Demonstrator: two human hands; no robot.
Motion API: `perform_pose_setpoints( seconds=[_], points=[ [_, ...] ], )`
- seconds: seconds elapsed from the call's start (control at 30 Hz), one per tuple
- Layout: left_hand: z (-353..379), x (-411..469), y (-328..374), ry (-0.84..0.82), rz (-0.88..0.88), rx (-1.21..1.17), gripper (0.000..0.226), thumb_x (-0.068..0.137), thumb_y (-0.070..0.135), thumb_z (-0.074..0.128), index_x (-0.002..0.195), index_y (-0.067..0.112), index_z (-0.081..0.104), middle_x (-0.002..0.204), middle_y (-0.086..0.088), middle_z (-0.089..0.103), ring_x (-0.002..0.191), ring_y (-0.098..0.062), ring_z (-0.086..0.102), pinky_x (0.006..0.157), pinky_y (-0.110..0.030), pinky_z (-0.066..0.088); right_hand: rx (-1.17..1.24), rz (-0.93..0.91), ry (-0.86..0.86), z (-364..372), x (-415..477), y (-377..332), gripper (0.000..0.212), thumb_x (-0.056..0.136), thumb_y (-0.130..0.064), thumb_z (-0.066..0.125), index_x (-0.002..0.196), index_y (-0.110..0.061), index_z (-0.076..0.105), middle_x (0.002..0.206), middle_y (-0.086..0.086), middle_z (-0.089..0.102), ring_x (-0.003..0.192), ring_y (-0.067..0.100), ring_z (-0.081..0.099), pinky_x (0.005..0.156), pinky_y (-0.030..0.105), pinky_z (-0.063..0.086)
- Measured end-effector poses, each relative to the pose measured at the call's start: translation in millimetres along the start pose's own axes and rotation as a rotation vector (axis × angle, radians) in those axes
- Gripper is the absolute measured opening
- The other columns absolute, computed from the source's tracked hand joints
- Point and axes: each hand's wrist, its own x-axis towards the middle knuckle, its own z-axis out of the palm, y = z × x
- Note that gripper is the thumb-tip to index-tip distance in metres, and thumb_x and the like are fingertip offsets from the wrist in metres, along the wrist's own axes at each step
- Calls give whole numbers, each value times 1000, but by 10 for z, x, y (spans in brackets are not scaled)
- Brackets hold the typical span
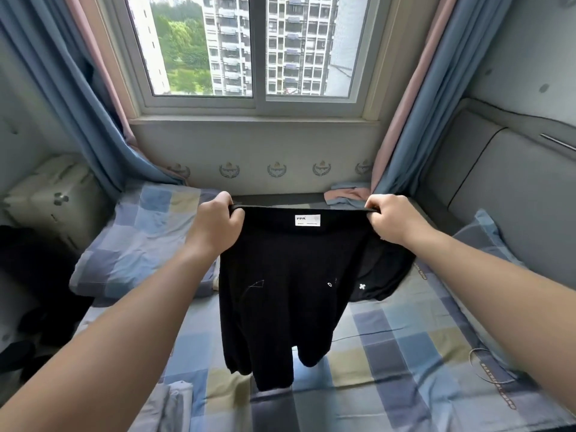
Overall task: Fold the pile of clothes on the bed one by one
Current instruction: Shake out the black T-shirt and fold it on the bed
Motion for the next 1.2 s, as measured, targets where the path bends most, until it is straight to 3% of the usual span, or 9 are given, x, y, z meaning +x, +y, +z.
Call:
perform_pose_setpoints(
  seconds=[0.17, 0.3, 0.4, 0.57, 0.73, 0.83, 0.93, 1.07, 1.2],
  points=[
    [-97, -205, -155, -63, -68, -15, 23, 93, 18, 50, 73, 10, 42, 67, -5, 50, 62, -21, 43, 57, -35, 38, 394, 132, -14, 159, -106, -115, 22, 97, -13, 45, 84, -4, 60, 64, 1, 52, 59, 19, 47, 62, 32, 40],
    [-269, -478, -137, -79, -74, -83, 23, 95, 16, 45, 73, 10, 39, 68, -5, 44, 65, -21, 39, 58, -37, 31, 637, 186, -78, 175, -264, -139, 18, 102, -11, 44, 89, -12, 57, 81, -3, 53, 74, 9, 49, 71, 22, 44],
    [-417, -732, -13, -68, -63, -127, 24, 96, 14, 42, 73, 12, 35, 69, -3, 39, 64, -19, 35, 58, -37, 30, 754, 223, -89, 92, -380, -101, 24, 86, -37, 54, 92, -15, 57, 90, 7, 50, 86, 22, 45, 80, 34, 38],
    [-619, -1201, 239, -54, -10, -152, 25, 98, 22, 52, 77, 12, 45, 64, 2, 42, 61, -17, 40, 59, -34, 34, 717, -5, -165, -324, -946, -36, 55, 84, -60, 62, 86, -6, 53, 78, 6, 46, 70, 21, 46, 68, 37, 39],
    [-848, -1988, 593, -220, 58, 15, 61, 72, 72, 72, 85, 13, 64, 74, 6, 61, 66, -12, 57, 66, -29, 47, 649, -152, -323, -823, -1669, 329, 24, 84, -20, 81, 90, -3, 66, 81, 4, 71, 74, 15, 69, 73, 28, 56],
    [-867, -2547, 877, -342, 73, 330, 28, 78, 52, 80, 91, 30, 69, 82, 15, 65, 76, -3, 60, 59, -7, 40, 436, -246, -305, -996, -2072, 594, 13, 83, -10, 80, 83, -4, 69, 71, -6, 66, 66, 4, 60, 70, 20, 48],
    [-804, -2995, 1043, -273, 147, 494, 11, 91, 36, 73, 88, 29, 65, 77, 12, 57, 76, -12, 54, 54, -10, 35, 262, -301, -267, -1053, -2434, 897, 7, 85, -13, 79, 81, -13, 73, 74, 10, 69, 68, 10, 58, 73, 35, 48],
    [-786, -3327, 986, -150, 65, 158, 17, 94, 17, 69, 77, 18, 66, 72, 4, 60, 76, -21, 55, 66, -28, 39, 267, -268, -190, -1169, -2912, 1243, 16, 90, -13, 73, 79, -24, 74, 71, -3, 70, 65, 6, 62, 67, 29, 50],
    [-691, -3523, 975, -15, -77, -192, 15, 98, 19, 64, 85, 13, 66, 68, 0, 62, 64, -18, 53, 66, -31, 43, 491, -165, -112, -1200, -3257, 1489, 14, 96, -19, 66, 87, -13, 75, 80, 14, 72, 70, 15, 63, 72, 33, 50]
  ],
)
